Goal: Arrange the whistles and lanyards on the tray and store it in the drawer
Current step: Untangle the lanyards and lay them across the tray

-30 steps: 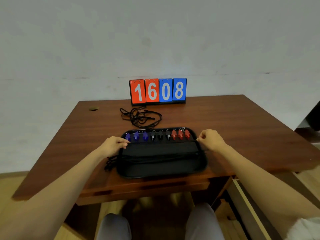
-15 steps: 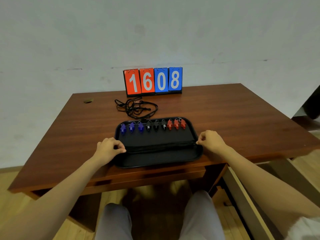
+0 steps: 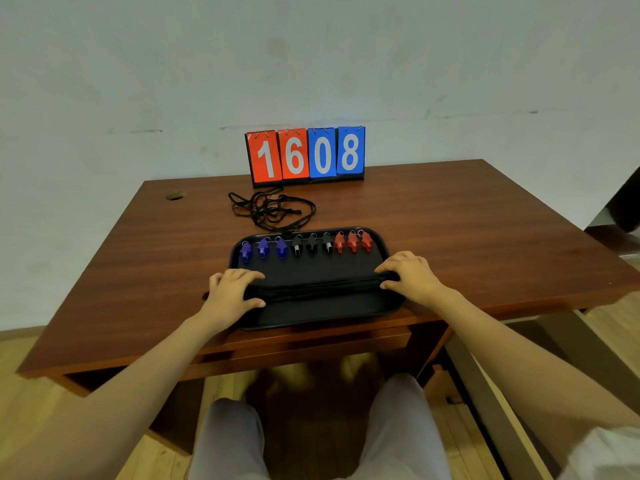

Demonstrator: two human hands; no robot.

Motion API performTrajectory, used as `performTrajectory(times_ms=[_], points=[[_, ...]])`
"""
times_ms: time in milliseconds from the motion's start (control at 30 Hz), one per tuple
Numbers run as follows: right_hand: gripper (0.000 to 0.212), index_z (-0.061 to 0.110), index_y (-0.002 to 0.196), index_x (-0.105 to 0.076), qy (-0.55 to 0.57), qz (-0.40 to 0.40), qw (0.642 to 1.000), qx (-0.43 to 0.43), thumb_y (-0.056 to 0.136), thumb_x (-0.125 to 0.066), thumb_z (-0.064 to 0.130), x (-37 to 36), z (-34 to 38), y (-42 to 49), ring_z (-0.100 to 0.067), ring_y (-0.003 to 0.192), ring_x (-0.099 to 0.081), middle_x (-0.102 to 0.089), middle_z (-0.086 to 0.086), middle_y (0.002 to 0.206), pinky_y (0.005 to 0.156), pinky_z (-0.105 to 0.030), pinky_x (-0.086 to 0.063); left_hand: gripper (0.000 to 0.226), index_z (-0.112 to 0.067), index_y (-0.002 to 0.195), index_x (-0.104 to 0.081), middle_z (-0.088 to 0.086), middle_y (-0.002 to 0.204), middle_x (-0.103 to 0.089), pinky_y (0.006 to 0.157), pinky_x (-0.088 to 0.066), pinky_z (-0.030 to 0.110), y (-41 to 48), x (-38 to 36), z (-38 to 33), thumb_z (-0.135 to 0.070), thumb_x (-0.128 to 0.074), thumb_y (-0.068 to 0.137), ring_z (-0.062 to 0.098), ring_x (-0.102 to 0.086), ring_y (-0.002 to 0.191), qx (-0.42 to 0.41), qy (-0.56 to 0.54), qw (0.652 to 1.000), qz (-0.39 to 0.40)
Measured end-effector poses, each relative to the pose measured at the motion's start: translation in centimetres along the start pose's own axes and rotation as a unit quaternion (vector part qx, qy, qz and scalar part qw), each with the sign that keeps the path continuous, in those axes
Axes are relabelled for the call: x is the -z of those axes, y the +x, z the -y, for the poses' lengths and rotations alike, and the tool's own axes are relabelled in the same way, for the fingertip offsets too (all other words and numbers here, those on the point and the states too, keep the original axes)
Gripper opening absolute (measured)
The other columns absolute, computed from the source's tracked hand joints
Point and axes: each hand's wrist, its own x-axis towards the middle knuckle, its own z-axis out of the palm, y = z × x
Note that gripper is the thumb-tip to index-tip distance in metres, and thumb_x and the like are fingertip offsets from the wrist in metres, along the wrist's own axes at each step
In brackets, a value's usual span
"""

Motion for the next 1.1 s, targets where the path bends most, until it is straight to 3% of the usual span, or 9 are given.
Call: performTrajectory(times_ms=[300,500,667,800,933,1100], points=[[0.026,0.025,0.117,-0.065,0.013,0.002,1.0,-0.014,0.091,-0.061,0.028,-1.3,-0.3,0.4,-0.017,0.134,-0.039,-0.058,0.003,0.131,0.116,-0.047,-0.02,0.042,-0.028,0.129,-0.053,-0.006,0.131,-0.055,0.101,-0.018,0.035,0.5,-0.7,-0.5,-0.037,-0.06,0.089,0.016,-0.04,0.128,0.009,-0.004,1.0,0.01],[0.032,0.025,0.123,-0.06,0.007,0.009,1.0,-0.026,0.091,-0.061,0.026,-1.0,0.0,0.3,-0.019,0.138,-0.033,-0.053,0.0,0.136,0.116,-0.052,-0.012,0.037,-0.027,0.125,-0.056,-0.005,0.129,-0.055,0.1,-0.02,0.036,0.7,-0.7,-0.6,-0.035,-0.06,0.089,0.017,-0.043,0.125,0.018,-0.011,1.0,0.02],[0.039,0.023,0.127,-0.058,-0.019,0.012,0.999,0.023,0.089,-0.063,0.031,-0.1,2.3,0.9,-0.018,0.142,-0.025,-0.05,0.003,0.139,0.116,-0.055,-0.004,0.045,-0.027,0.129,-0.052,-0.005,0.131,-0.053,0.1,-0.019,0.035,1.3,-0.5,-1.5,-0.037,-0.063,0.087,0.016,-0.041,0.126,0.002,-0.006,0.999,0.039],[0.037,0.023,0.124,-0.059,-0.013,-0.009,0.997,0.077,0.088,-0.064,0.032,0.6,4.8,3.2,-0.02,0.133,-0.04,-0.055,0.001,0.132,0.116,-0.048,-0.02,0.047,-0.027,0.13,-0.051,-0.004,0.135,-0.049,0.105,-0.016,0.035,2.9,-0.1,-2.9,-0.042,-0.06,0.087,0.017,-0.036,0.13,-0.014,-0.03,0.999,0.041],[0.035,0.019,0.123,-0.061,0.001,-0.035,0.992,0.122,0.089,-0.062,0.027,2.2,8.4,7.3,-0.022,0.116,-0.054,-0.063,-0.003,0.122,0.101,-0.041,-0.042,0.038,-0.025,0.124,-0.056,-0.002,0.129,-0.054,0.105,-0.02,0.039,6.6,1.7,-4.2,-0.042,-0.054,0.091,0.02,-0.041,0.126,-0.009,-0.029,1.0,0.002],[0.032,0.017,0.122,-0.06,0.007,-0.028,0.992,0.125,0.091,-0.057,0.026,3.8,12.1,14.7,-0.022,0.11,-0.057,-0.062,-0.004,0.121,0.094,-0.04,-0.048,0.027,-0.022,0.119,-0.06,0.003,0.123,-0.057,0.1,-0.031,0.041,12.7,4.5,-3.0,-0.029,-0.049,0.095,0.025,-0.049,0.118,0.038,0.003,0.999,-0.029]])
